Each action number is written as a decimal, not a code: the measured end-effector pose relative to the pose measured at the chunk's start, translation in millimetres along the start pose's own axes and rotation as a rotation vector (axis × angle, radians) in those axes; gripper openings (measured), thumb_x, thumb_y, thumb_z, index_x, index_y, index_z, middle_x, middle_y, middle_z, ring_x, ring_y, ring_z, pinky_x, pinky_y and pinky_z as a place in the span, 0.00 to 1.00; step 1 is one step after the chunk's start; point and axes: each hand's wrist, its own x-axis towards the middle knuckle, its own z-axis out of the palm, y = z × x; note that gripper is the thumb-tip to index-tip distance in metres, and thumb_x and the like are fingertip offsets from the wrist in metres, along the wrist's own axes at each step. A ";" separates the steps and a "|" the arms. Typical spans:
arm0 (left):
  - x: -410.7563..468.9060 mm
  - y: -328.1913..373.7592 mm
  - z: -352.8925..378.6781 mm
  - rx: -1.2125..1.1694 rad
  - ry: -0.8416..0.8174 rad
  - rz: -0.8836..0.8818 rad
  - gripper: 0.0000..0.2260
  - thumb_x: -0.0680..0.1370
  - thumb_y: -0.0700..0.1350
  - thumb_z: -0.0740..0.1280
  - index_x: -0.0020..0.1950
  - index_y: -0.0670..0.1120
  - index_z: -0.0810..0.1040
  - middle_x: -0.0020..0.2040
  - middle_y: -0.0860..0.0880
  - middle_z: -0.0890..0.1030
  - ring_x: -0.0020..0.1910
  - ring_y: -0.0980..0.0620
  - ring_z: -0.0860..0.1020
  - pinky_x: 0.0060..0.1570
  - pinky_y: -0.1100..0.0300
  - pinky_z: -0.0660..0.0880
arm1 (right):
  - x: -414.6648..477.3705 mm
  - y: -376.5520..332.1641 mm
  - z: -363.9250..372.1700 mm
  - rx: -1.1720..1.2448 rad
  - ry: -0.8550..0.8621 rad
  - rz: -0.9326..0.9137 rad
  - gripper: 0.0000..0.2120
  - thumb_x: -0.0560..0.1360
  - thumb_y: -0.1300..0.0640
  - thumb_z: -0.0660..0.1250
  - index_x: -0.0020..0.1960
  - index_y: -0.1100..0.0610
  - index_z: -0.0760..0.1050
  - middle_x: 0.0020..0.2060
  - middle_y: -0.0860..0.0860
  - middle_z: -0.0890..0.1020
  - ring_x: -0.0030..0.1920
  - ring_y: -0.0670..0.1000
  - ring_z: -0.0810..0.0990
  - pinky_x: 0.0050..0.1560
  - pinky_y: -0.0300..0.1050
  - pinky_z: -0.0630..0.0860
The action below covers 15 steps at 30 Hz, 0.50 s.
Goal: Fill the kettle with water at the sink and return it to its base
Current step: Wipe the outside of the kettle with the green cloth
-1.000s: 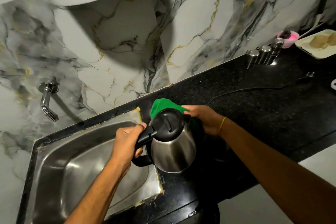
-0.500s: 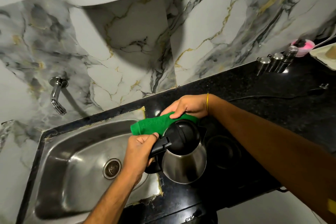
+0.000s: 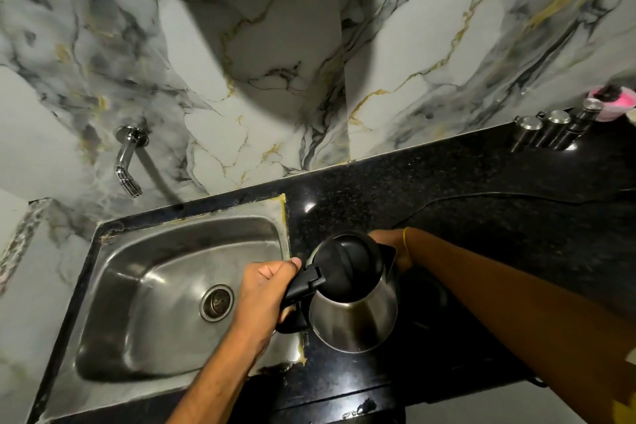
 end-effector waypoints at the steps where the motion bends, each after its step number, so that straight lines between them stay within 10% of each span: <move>1: 0.9 1.0 -2.2 -0.008 0.014 0.002 0.21 0.75 0.49 0.68 0.26 0.39 0.70 0.21 0.46 0.65 0.21 0.52 0.61 0.24 0.61 0.58 | 2.4 7.5 0.1 0.077 -0.002 0.057 0.12 0.83 0.56 0.61 0.46 0.55 0.80 0.41 0.53 0.85 0.45 0.53 0.83 0.57 0.49 0.79; 7: 8.5 1.3 -10.2 -0.049 0.089 -0.015 0.21 0.75 0.49 0.68 0.25 0.45 0.67 0.20 0.48 0.64 0.19 0.52 0.61 0.23 0.64 0.58 | 12.9 37.9 5.1 0.201 -0.002 0.172 0.17 0.79 0.58 0.65 0.36 0.59 0.87 0.39 0.57 0.89 0.36 0.54 0.89 0.37 0.44 0.84; 15: 14.8 -11.3 -11.6 -0.059 0.141 -0.036 0.21 0.77 0.48 0.69 0.26 0.42 0.69 0.20 0.48 0.65 0.19 0.52 0.62 0.23 0.63 0.57 | 33.5 48.6 24.8 -0.106 0.065 0.029 0.18 0.83 0.55 0.65 0.67 0.65 0.79 0.64 0.64 0.83 0.66 0.63 0.81 0.69 0.58 0.76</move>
